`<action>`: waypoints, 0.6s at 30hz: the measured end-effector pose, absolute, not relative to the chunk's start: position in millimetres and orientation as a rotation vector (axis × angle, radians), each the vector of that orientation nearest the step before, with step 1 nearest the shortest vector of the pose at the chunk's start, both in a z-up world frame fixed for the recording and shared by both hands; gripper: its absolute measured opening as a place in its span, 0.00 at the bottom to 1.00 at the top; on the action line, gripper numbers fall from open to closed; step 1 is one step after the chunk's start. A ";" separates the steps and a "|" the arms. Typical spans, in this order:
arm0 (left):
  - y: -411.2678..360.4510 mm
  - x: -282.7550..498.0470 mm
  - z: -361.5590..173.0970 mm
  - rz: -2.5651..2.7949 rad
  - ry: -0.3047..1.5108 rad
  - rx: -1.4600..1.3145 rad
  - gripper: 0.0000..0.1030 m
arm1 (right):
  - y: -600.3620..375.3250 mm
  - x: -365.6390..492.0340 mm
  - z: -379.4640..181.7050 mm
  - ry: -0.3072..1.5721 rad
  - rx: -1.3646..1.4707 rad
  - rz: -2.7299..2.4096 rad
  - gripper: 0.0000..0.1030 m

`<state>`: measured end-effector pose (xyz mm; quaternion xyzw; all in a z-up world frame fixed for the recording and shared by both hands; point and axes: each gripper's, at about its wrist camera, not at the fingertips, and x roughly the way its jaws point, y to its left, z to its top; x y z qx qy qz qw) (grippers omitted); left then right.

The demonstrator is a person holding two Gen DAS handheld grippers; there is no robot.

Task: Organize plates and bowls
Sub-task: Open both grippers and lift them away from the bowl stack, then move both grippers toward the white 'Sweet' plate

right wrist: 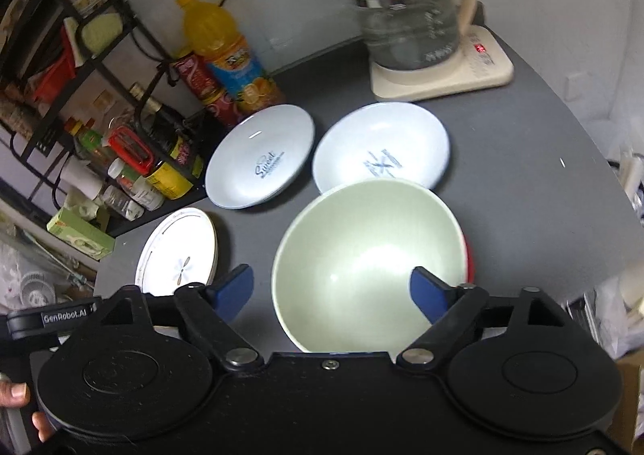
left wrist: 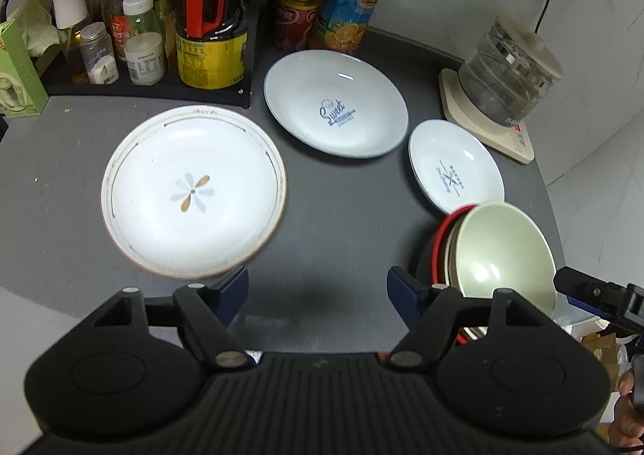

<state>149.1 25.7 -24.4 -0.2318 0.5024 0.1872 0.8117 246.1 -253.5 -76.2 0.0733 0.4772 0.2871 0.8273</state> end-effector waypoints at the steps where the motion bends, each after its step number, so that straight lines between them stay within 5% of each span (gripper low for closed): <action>1: 29.8 151.0 -24.6 0.398 1.073 -0.500 0.72 | -248.1 247.8 -74.6 1.009 0.141 0.610 0.87; 18: 120.9 211.3 -42.9 0.334 1.036 -0.528 0.72 | -154.5 301.0 -66.8 0.964 0.073 0.573 0.87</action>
